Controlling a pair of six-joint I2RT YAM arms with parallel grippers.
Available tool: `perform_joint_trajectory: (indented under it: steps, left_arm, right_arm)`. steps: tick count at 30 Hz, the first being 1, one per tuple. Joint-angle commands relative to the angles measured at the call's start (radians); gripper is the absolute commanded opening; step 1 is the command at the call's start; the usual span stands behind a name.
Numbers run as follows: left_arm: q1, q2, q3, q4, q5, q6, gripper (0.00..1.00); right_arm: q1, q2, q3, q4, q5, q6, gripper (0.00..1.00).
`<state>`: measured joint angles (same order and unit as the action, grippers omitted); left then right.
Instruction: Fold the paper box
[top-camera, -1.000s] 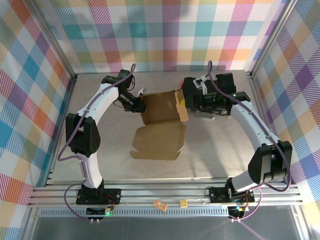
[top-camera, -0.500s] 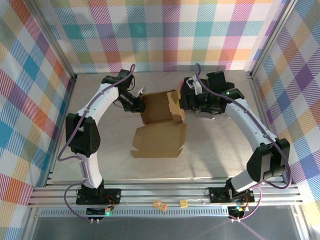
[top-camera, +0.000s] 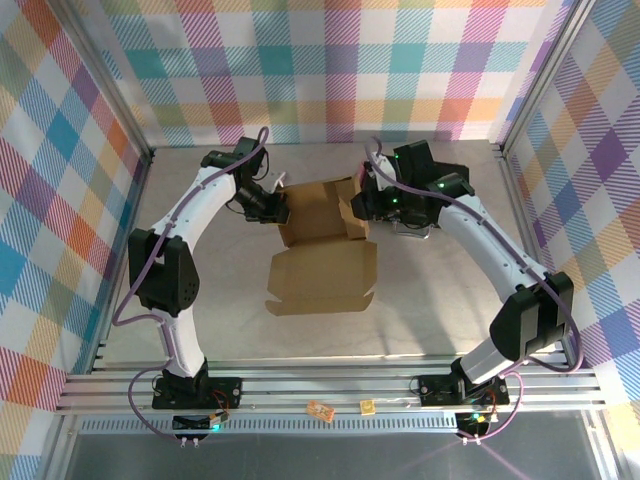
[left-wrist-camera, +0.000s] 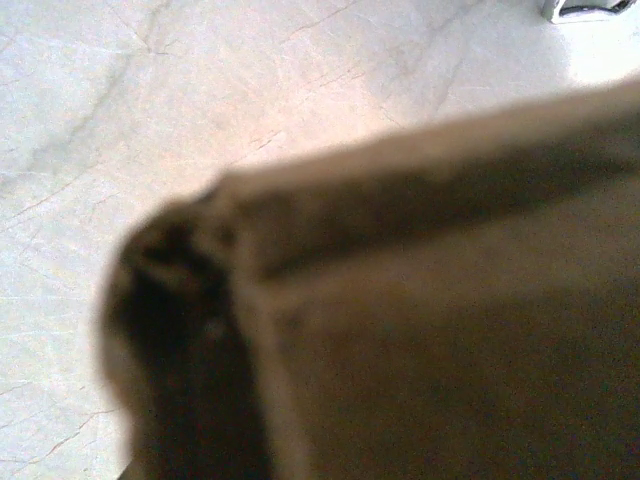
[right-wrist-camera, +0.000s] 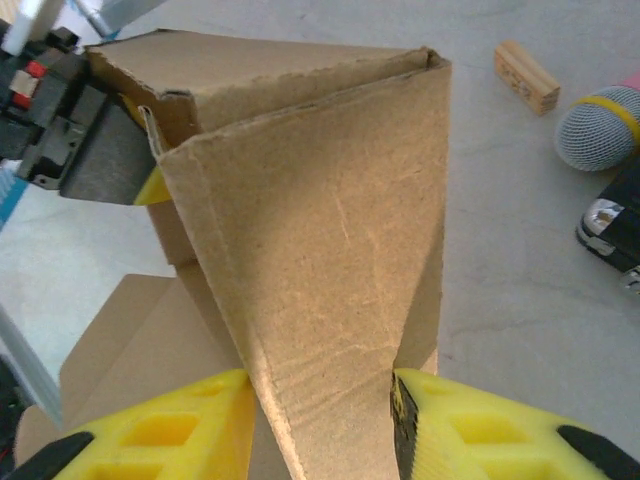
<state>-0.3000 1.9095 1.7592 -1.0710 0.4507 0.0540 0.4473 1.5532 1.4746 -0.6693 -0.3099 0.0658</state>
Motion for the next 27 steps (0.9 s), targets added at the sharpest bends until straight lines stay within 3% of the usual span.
perform_joint_trajectory:
  steps: [1,12,18,23,27]
  left_arm:
    - [-0.016,-0.058,0.017,0.007,0.040,-0.010,0.00]
    - [-0.024,-0.063,0.019,0.011,0.032,-0.022,0.00]
    - [-0.028,-0.063,0.011,0.017,0.014,-0.032,0.00]
    - [-0.034,-0.048,0.027,-0.009,-0.038,-0.050,0.00]
    - [-0.045,-0.042,0.037,-0.025,-0.063,-0.061,0.00]
  right_arm:
    - [0.030,0.029,0.031,-0.028,0.098,-0.010,0.38]
    - [0.121,0.123,0.126,-0.093,0.321,0.007,0.20]
    - [0.175,0.196,0.190,-0.158,0.508,0.059,0.00]
    - [0.219,0.255,0.265,-0.236,0.711,0.106,0.00]
    - [0.232,0.286,0.307,-0.285,0.776,0.144,0.00]
